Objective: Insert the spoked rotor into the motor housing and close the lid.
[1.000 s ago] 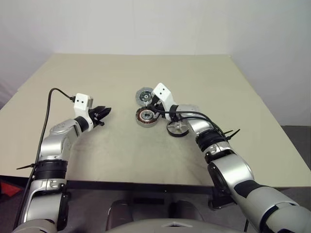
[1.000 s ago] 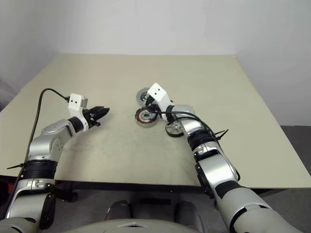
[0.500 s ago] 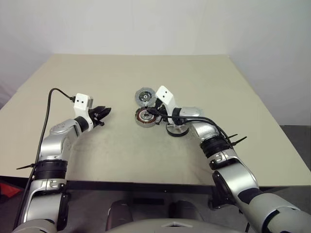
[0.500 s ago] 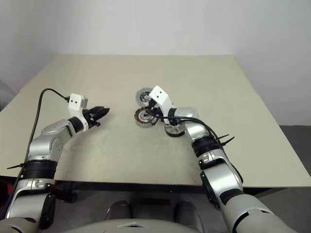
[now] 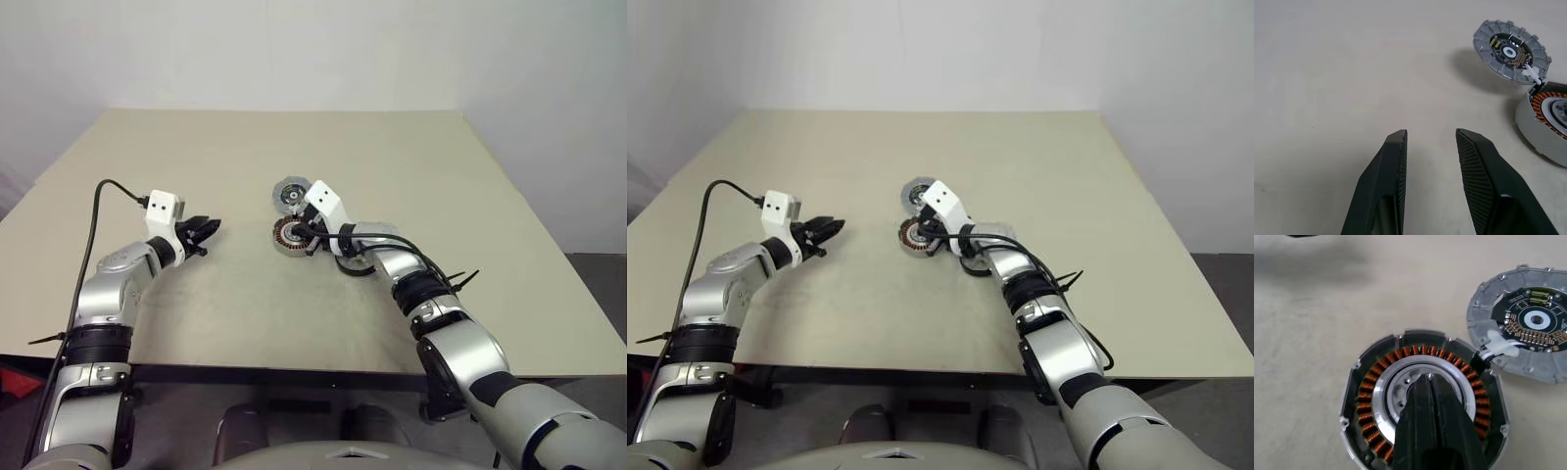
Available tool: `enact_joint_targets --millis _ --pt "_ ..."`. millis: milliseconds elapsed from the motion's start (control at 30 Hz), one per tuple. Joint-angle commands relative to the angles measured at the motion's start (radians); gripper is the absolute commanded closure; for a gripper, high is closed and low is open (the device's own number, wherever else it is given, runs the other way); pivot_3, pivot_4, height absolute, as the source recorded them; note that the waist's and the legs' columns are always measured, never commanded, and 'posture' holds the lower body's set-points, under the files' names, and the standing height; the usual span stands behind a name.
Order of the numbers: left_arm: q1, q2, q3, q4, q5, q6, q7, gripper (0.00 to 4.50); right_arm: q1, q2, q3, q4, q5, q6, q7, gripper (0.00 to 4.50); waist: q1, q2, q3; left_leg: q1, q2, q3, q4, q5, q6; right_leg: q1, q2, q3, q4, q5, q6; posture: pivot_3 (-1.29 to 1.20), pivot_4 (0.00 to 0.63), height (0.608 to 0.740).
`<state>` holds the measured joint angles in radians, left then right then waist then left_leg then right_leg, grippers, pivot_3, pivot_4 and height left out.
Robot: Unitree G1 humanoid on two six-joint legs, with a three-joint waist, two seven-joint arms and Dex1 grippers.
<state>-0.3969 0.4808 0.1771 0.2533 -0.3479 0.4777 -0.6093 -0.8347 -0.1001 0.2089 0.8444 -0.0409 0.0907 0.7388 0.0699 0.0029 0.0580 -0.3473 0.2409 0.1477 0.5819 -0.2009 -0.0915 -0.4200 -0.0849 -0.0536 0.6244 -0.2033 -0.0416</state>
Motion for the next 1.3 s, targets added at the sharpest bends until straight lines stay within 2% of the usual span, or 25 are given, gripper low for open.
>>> enact_joint_targets --millis 33,367,733,767,867,1100,1300 --pt "-0.006 0.002 0.008 -0.047 -0.004 -0.010 0.003 2.81 -0.015 0.005 -0.002 0.023 -0.009 -0.027 -0.008 4.48 0.000 0.000 0.000 0.000 0.000 0.000 0.000 0.000 0.000 0.000 0.000 0.000 0.000 0.000 0.000 0.00 0.000 0.740" --pt "0.002 0.001 0.007 -0.044 -0.005 -0.012 0.000 2.81 -0.013 -0.036 -0.048 -0.105 0.041 0.003 0.020 4.48 0.001 0.000 0.000 -0.001 0.000 0.000 0.000 0.000 0.000 0.000 0.000 0.000 0.000 0.000 0.000 0.00 0.000 0.740" --pt "0.000 -0.014 -0.005 -0.030 -0.004 -0.020 -0.004 2.81 0.070 -0.197 -0.102 -0.310 0.077 0.194 0.055 4.48 0.007 0.000 0.000 -0.001 0.000 0.000 0.000 0.000 0.000 0.000 0.000 0.000 0.000 0.000 0.000 0.00 0.000 0.740" --pt "0.001 -0.017 -0.007 -0.030 -0.004 -0.020 -0.004 2.81 0.079 -0.216 -0.111 -0.327 0.086 0.222 0.059 4.09 0.010 0.000 0.000 -0.001 0.000 0.000 0.000 0.000 0.000 0.000 0.000 0.000 -0.001 0.000 0.000 0.00 0.000 0.740" --pt "0.008 -0.025 -0.011 -0.028 -0.004 -0.021 -0.007 2.81 0.098 -0.282 -0.148 -0.371 0.118 0.304 0.082 3.27 0.012 0.000 0.000 -0.001 -0.001 0.000 0.000 0.000 0.000 0.000 0.000 0.000 -0.001 0.000 0.000 0.00 0.000 0.740" --pt "0.006 -0.042 -0.023 -0.013 0.002 -0.028 -0.009 2.81 0.089 -0.401 -0.263 -0.417 0.214 0.490 0.100 0.86 0.016 0.000 0.000 0.000 0.000 0.000 0.000 0.000 0.001 0.000 0.000 0.000 0.000 0.000 0.000 0.00 0.000 0.740" --pt "0.013 -0.050 -0.028 -0.004 0.005 -0.038 -0.009 2.81 0.102 -0.503 -0.348 -0.459 0.405 0.835 0.232 0.86 0.030 0.000 0.000 0.000 0.000 0.000 0.001 0.001 0.002 0.000 0.000 0.000 0.000 0.000 0.000 0.00 0.000 0.740"
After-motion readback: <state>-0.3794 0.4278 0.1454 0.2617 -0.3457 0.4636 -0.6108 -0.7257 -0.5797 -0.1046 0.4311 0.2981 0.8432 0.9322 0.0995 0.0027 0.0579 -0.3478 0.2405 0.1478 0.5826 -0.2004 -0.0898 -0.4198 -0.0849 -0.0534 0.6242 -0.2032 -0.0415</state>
